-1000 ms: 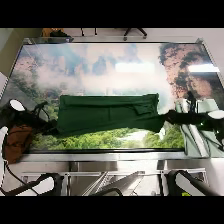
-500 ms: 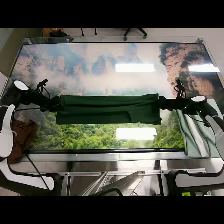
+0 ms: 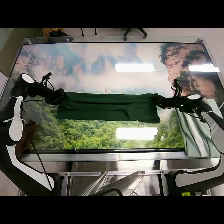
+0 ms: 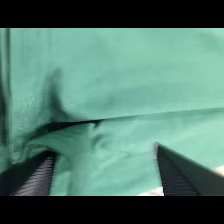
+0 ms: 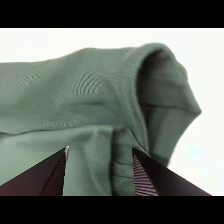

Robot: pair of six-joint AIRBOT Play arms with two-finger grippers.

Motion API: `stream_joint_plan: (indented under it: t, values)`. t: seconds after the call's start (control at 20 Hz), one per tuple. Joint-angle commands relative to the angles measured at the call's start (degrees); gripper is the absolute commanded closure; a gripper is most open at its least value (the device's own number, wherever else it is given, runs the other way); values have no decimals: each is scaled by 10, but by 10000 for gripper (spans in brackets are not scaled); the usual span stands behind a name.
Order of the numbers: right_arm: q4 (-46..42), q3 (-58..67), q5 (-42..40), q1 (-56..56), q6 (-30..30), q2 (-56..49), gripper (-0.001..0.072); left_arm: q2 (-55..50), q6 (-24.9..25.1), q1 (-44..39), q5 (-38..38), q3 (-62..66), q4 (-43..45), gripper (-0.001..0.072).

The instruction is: Fold the shirts.

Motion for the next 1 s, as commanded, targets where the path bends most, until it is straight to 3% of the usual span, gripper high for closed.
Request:
stream_joint_plan:
  t: [0.0, 0.1, 0.35, 0.7, 0.75, 0.8, 0.85, 0.9, 0.95]
  values:
    - [-5, 26, 39, -34, -3, 19, 241, -7, -2, -2, -54, 54, -9, 36]
    - [-5, 31, 58, -73, 3, 19, 38, -7, -3, -2, -83, 96, -9, 36]
    - [-4, 31, 109, -89, 5, -38, 39, -7, -31, -12, -101, 192, -10, 37]
    - [-2, 31, 95, -16, -4, -96, 67, -7, -31, -57, -87, 212, -10, 42]
    - [-2, 31, 86, -8, -4, -96, 229, -8, -31, -65, -86, 212, -9, 181]
    - [-2, 33, 82, -2, -11, -96, 405, -8, -30, -76, -86, 212, -9, 454]
    - [3, 35, 82, 1, -23, -95, 542, -11, -30, -89, -86, 212, -10, 643]
    - [6, 39, 87, 3, -28, -95, 665, -16, -30, -105, -81, 212, -9, 688]
    - [6, 47, 95, 4, -29, -92, 694, -23, -30, -121, -79, 212, -9, 688]
